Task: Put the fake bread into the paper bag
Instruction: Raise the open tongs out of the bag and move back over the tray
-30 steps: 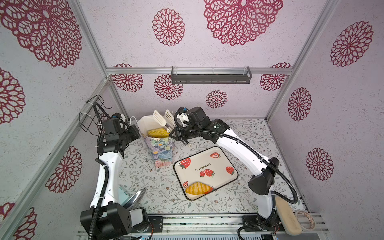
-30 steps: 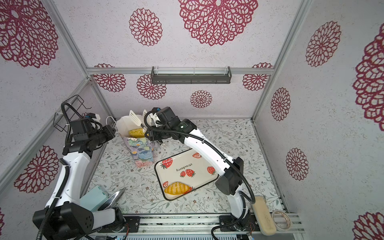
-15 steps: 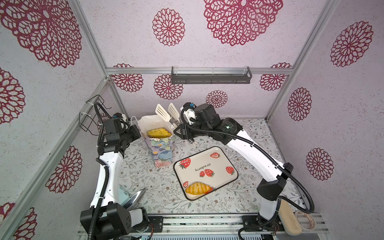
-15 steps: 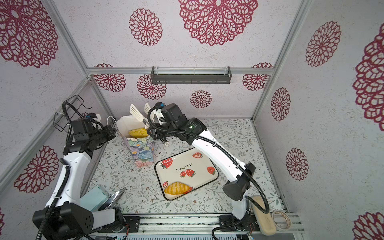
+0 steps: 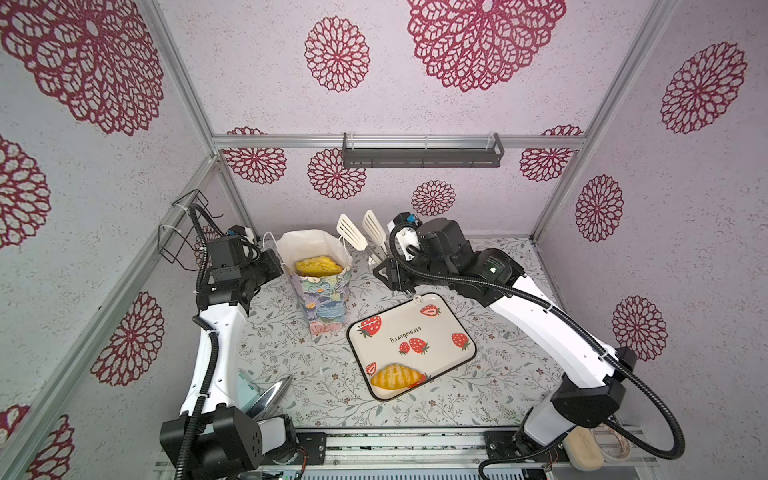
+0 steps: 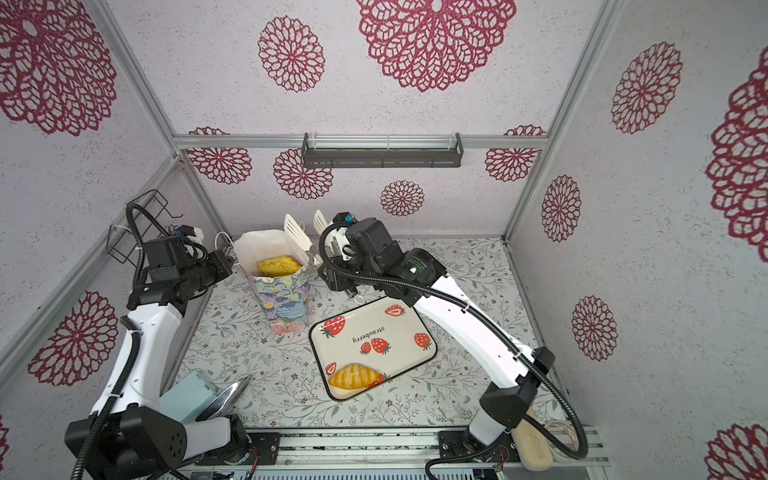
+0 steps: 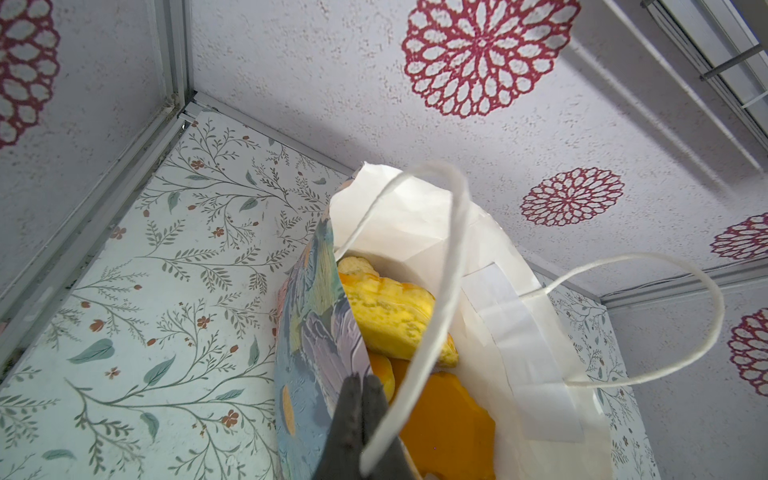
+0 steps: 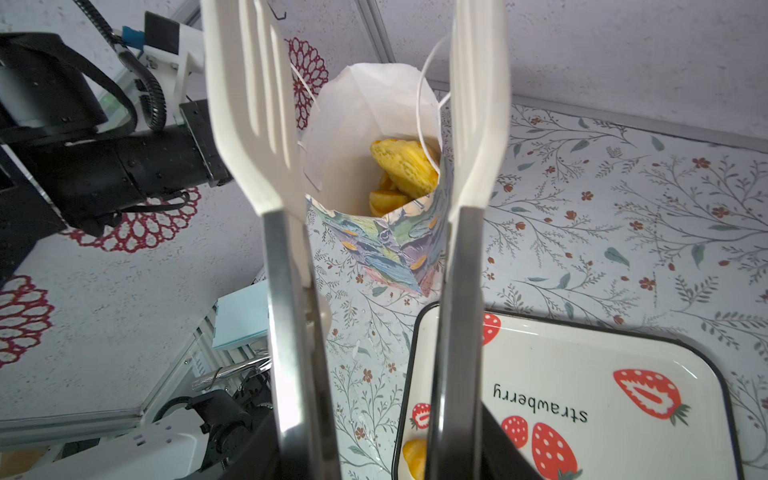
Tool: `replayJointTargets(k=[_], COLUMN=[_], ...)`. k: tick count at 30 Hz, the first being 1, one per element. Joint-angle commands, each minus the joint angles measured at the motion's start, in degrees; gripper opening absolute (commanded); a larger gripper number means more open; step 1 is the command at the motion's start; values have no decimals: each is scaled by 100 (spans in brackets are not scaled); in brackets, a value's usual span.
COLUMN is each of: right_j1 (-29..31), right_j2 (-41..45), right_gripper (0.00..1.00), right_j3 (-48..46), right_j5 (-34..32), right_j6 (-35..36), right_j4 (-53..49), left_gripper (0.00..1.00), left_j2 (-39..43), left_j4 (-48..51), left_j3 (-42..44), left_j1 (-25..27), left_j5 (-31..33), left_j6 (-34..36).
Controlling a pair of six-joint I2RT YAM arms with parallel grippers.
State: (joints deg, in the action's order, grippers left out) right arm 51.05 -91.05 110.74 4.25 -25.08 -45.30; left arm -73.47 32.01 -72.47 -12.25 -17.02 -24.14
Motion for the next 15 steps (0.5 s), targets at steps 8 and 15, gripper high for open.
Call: replayJointTargets(k=[8,15], right_j1=[-9,-7], right_j2=[1239,1603], right_gripper=[51,51], right_j3=[-1467,-2248], right_j5=[-493,-478], right_j6=[-203,-287], right_j4=[65,-294], left_gripper=[0,0], left_j2=[61,61], left_j4=[58,68], left_j3=[-4,-4], left_j1=[70,93], left_j5=[41,67], left_j6=[50,60])
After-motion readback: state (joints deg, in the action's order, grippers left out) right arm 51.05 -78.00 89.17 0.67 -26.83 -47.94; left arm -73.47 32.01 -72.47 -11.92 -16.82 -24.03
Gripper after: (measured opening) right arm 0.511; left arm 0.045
